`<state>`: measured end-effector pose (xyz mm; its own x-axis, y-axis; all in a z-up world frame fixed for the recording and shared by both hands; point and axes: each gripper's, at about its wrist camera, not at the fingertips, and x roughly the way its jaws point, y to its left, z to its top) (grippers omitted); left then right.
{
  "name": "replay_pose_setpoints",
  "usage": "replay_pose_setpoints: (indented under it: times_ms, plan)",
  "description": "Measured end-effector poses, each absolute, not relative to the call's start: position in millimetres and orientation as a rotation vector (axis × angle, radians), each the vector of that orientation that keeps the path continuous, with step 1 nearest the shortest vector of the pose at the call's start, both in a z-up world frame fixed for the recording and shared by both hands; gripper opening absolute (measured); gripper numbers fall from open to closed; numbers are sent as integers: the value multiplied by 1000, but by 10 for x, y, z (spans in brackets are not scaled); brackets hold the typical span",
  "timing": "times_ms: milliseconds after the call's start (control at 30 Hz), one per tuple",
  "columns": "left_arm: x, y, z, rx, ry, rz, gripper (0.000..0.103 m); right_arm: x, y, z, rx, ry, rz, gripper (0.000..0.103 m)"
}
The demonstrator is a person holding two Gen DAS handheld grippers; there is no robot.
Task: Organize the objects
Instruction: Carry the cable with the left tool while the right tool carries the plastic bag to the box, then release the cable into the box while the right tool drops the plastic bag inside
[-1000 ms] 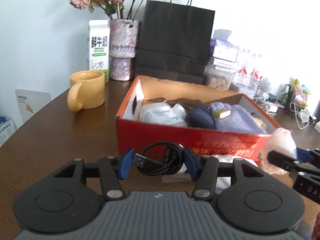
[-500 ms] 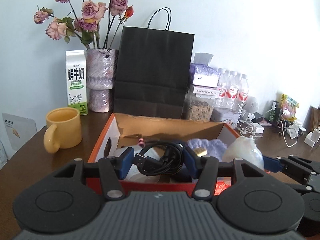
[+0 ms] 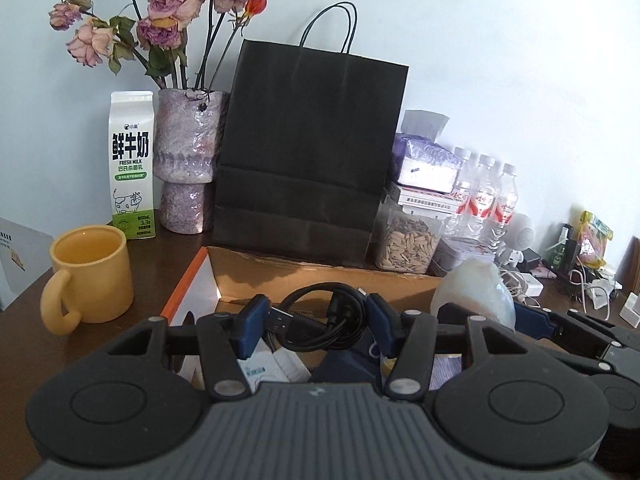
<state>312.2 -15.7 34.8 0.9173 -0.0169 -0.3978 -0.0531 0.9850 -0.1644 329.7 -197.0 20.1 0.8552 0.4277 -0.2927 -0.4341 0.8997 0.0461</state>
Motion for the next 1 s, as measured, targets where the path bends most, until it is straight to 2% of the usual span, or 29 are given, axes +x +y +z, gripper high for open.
replay_pose_setpoints:
  times_ms: [500,600,633,667,700,733,1000]
  plan:
    - [3673,-70,256,-140,447,50,56,3927,-1965,102,-51,406,398,43]
    - [3661,-73,242,-144,454,47,56,3904,-1954,88,-58,411,402,47]
    - [3651,-64,239,-155,451,47,59,3896,-1953,87,-61,411,402,53]
    - [3642,-54,235,-164,447,48,65,3891,-1956,85,-60,413,404,73]
    - [3637,-44,235,-168,445,55,87,3885,-1960,83,-60,416,405,85]
    - [3633,-42,238,-168,440,69,103,3874,-1960,86,-64,414,407,100]
    - [3605,-25,231,-154,441,78,103,3837,-1952,111,-70,402,401,103]
